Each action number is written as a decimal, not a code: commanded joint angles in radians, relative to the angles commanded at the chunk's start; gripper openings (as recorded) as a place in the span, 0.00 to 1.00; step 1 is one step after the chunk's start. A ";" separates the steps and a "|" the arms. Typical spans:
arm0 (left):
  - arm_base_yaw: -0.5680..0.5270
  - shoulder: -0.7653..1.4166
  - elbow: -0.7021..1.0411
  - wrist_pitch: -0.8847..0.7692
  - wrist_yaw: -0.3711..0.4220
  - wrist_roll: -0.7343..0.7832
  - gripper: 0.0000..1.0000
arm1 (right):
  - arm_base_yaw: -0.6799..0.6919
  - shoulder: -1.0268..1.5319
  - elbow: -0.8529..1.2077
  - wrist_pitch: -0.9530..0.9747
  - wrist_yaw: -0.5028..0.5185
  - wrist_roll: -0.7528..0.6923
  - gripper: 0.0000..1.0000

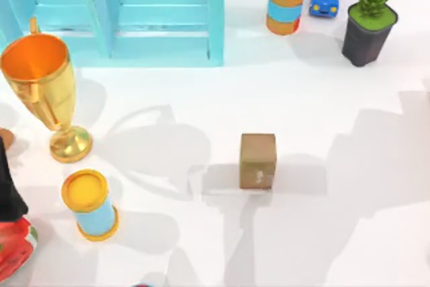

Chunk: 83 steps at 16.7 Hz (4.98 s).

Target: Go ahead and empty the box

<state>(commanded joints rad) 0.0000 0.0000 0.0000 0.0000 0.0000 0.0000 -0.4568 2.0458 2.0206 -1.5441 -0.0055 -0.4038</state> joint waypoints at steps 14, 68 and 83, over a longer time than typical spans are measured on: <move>0.000 0.000 0.000 0.000 0.000 0.000 1.00 | 0.477 -0.081 -0.211 0.157 0.007 0.461 0.00; 0.000 0.000 0.000 0.000 0.000 0.000 1.00 | 1.148 -0.219 -0.840 0.644 0.062 1.151 1.00; 0.000 0.000 0.000 0.000 0.000 0.000 1.00 | 1.143 -0.294 -0.544 0.269 0.066 1.147 1.00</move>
<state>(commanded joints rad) 0.0000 0.0000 0.0000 0.0000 0.0000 0.0000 0.6866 1.7522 1.4761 -1.2747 0.0602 0.7431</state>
